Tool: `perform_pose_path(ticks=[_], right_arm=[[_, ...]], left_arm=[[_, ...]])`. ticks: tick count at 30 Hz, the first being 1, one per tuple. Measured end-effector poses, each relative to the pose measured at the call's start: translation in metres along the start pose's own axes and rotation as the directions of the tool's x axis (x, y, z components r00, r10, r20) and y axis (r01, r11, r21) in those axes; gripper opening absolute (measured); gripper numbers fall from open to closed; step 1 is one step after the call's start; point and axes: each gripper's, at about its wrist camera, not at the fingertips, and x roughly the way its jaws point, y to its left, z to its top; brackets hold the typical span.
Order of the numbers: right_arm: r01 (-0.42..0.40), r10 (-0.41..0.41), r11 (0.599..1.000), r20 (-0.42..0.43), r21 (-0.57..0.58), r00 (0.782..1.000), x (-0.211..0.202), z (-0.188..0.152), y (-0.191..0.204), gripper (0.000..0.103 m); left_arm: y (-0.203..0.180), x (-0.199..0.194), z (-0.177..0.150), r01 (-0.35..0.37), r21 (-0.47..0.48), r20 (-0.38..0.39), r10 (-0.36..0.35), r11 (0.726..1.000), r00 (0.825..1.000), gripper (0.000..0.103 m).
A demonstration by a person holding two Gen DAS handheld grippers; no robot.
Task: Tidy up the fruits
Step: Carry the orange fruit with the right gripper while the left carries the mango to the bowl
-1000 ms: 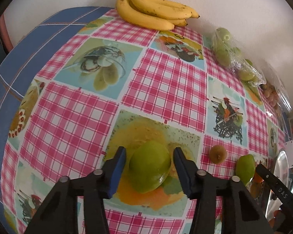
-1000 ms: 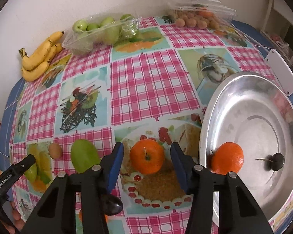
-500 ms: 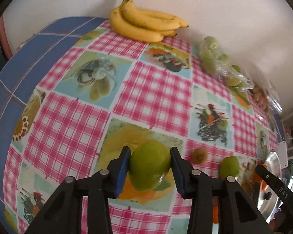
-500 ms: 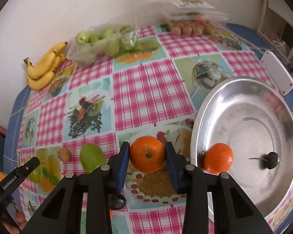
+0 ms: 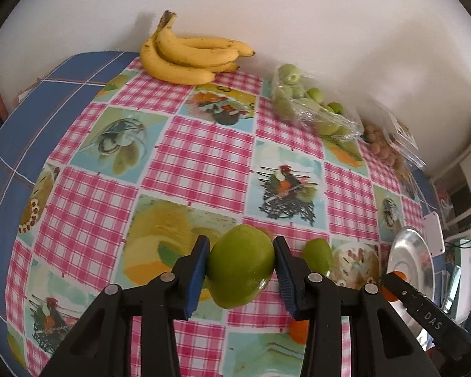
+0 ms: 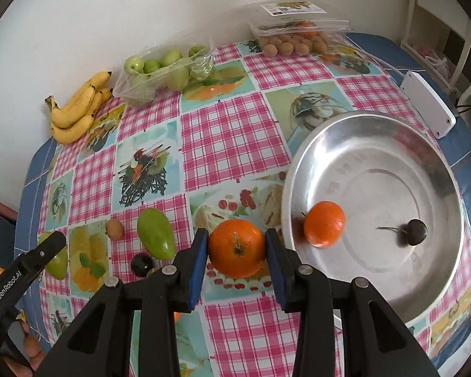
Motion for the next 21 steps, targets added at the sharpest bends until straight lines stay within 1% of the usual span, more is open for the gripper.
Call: perform_pose_path(ticks=[6, 12, 16, 21], right_arm=[[0.007, -0.007, 1.0, 0.002, -0.005, 1.0, -0.008, 0.001, -0.01, 0.038], [0.007, -0.007, 1.0, 0.0, 0.017, 1.0, -0.012, 0.004, -0.03, 0.038], [0.025, -0.025, 0.999, 0.002, 0.044, 1.0, -0.015, 0.007, -0.049, 0.038], [0.046, -0.046, 0.994, -0.004, 0.103, 0.999, -0.016, 0.008, -0.08, 0.038]], left_arm=[[-0.019, -0.002, -0.004, -0.001, 0.025, 0.005, 0.001, 1.0, 1.0, 0.044], [-0.05, -0.003, -0.008, 0.007, 0.083, 0.006, -0.007, 0.997, 1.0, 0.044], [-0.08, 0.0, -0.016, 0.024, 0.138, -0.008, -0.023, 0.99, 1.0, 0.044], [-0.123, 0.007, -0.032, 0.074, 0.213, -0.045, -0.066, 0.974, 0.997, 0.044]])
